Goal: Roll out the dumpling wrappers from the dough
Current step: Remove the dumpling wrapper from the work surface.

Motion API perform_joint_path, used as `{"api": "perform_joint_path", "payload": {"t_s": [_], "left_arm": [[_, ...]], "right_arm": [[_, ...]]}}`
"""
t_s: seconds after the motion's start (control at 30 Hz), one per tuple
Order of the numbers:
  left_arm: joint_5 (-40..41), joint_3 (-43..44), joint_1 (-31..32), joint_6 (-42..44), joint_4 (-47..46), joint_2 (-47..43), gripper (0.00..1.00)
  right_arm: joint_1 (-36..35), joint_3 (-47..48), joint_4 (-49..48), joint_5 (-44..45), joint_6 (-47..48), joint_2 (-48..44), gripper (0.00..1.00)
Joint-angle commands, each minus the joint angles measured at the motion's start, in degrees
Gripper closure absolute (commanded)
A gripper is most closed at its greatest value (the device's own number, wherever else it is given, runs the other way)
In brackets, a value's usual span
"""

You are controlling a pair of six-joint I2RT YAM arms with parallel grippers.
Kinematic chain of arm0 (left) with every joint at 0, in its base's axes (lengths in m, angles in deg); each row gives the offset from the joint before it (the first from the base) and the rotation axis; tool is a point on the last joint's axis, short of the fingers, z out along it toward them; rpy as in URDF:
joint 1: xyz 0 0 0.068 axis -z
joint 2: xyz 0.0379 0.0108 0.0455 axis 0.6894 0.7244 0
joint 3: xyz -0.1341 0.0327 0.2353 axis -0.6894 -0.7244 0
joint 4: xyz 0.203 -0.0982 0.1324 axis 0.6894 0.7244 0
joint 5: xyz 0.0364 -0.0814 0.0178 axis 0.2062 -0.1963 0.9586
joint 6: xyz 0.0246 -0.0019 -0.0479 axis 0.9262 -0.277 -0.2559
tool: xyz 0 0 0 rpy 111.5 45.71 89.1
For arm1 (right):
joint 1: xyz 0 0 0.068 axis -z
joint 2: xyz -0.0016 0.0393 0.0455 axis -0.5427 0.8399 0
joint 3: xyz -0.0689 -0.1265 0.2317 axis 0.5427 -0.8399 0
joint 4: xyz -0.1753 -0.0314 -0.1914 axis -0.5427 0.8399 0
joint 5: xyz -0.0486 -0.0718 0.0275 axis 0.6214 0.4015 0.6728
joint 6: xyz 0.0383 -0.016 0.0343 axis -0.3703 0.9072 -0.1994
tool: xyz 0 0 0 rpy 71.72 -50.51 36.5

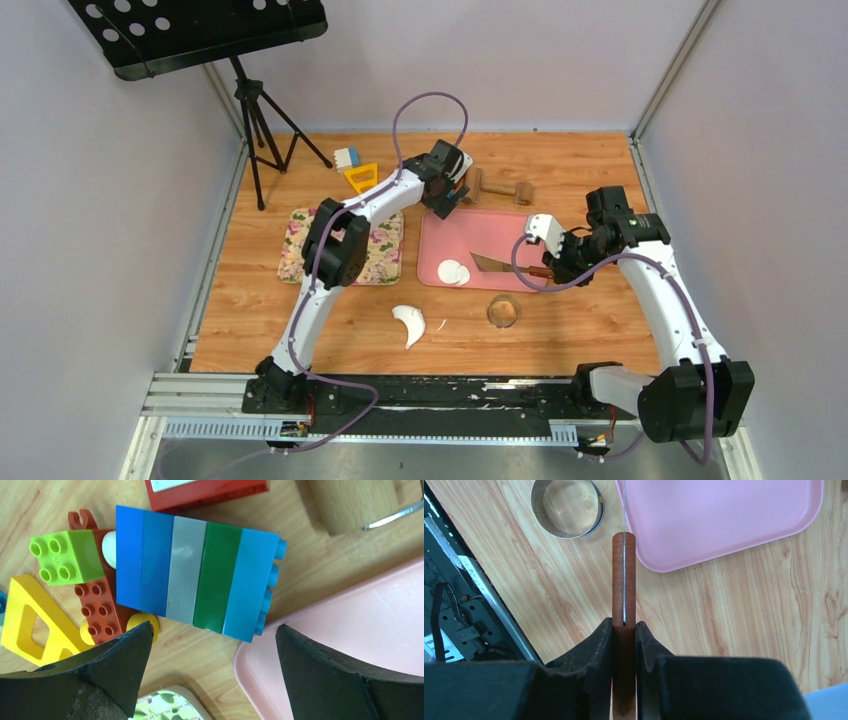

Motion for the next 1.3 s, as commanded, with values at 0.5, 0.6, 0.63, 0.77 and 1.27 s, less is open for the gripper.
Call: {"api": "perform_joint_path", "payload": {"t_s": [0.5,0.6,0.63,0.77,1.27], "left_arm": [[1.43,4.23,0.1,-0.84,0.22,1.64,0.0],[1.14,3.93,0.18,-1.09,0.2,1.4,0.0],[1.04,3.92,0.1,-1.15,0.19,1.43,0.0],[0.85,3.73,0.14,-1.38,0.08,1.39,0.0],[1.46,2.09,0.12,-0.9,-0.68,0.88,0.0]], "right_arm": [[-7.42,-3.11,-12.72,-1.11,-4.69,2.78,1.0],[-7.77,-4.09,-13.45,-0.06,-4.64,3.51,1.0],[-7.84,-4.28,-13.64,0.12,-4.64,3.9,1.0],[-8.08,-5.07,-14.31,1.22,-4.9,5.47,1.0],[-8.64,-8.21,-17.2,11.08,-5.8,3.34,1.0]]}}
